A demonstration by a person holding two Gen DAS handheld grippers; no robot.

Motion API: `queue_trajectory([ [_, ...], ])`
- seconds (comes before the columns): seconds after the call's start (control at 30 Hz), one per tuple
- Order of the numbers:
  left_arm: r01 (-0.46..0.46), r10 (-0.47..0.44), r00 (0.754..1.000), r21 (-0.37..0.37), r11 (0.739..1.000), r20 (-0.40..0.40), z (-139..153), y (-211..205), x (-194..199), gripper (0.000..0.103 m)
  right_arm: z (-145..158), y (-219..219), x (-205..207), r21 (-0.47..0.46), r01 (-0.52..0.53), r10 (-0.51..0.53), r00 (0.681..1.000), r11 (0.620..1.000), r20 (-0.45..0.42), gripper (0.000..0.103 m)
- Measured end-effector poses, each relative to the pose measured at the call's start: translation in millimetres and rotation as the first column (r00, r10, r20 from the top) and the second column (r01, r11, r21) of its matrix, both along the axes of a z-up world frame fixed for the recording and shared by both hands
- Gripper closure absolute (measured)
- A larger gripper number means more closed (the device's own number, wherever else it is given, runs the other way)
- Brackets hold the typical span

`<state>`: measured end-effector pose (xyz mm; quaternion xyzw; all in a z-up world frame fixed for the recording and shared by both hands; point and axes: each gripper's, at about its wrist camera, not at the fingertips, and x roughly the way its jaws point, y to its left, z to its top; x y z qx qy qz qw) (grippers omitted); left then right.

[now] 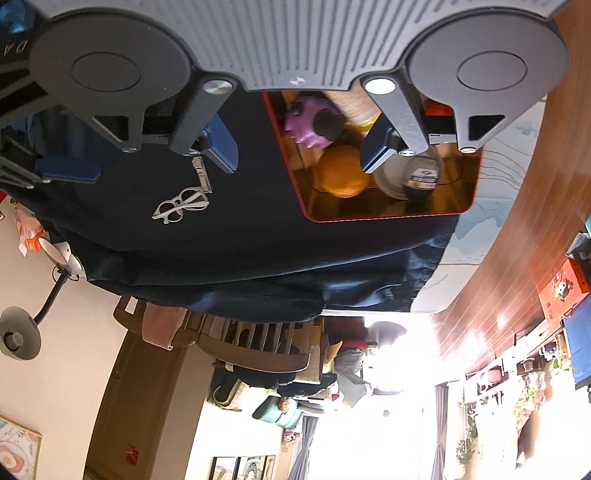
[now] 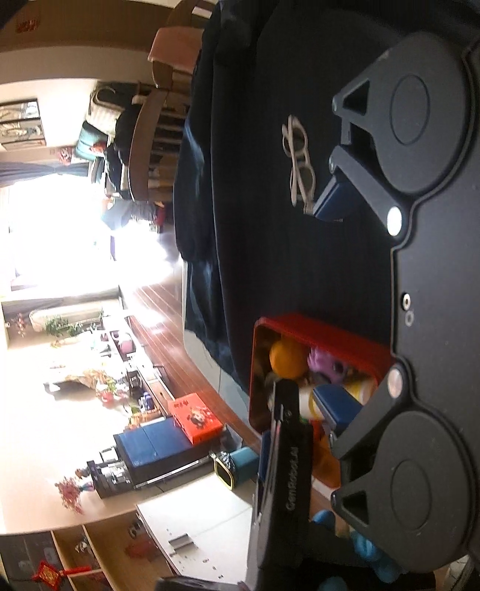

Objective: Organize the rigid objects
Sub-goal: 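Move the left tool toward the nail clipper while the right tool approaches the white sunglasses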

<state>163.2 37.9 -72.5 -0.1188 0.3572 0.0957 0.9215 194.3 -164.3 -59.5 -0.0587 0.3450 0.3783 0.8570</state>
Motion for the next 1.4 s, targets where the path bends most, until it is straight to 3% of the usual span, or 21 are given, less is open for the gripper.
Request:
queue_trajectory([
  [0.1,0.002,-0.002,1.000,0.002,1.000,-0.006,-1.2,-11.6,7.0,0.030,-1.7,-14.7,10.7,-0.008,0.028,-0.028,1.000,1.000,0.010,0.001],
  [0.23,-0.004,0.004,1.000,0.012,1.000,-0.002,-2.7,-27.3,17.0,0.021,-5.3,-33.1,25.1,-0.018,0.053,-0.052,0.999,0.998,0.004,0.000],
  [0.7,-0.018,0.018,0.999,0.010,1.000,-0.029,-25.8,-78.8,67.7,0.017,-25.0,-81.7,98.4,-0.045,0.167,-0.168,0.985,0.985,-0.037,0.000],
  [1.17,0.010,-0.006,0.995,0.047,0.999,-0.096,-68.1,-113.8,121.8,0.017,-62.3,-65.4,166.8,-0.098,0.214,-0.222,0.972,0.972,-0.073,0.000],
  [1.4,0.010,-0.001,0.992,0.070,0.997,-0.126,-83.2,-117.7,141.6,0.017,-91.5,-54.2,191.2,-0.120,0.249,-0.266,0.952,0.961,-0.154,0.000],
])
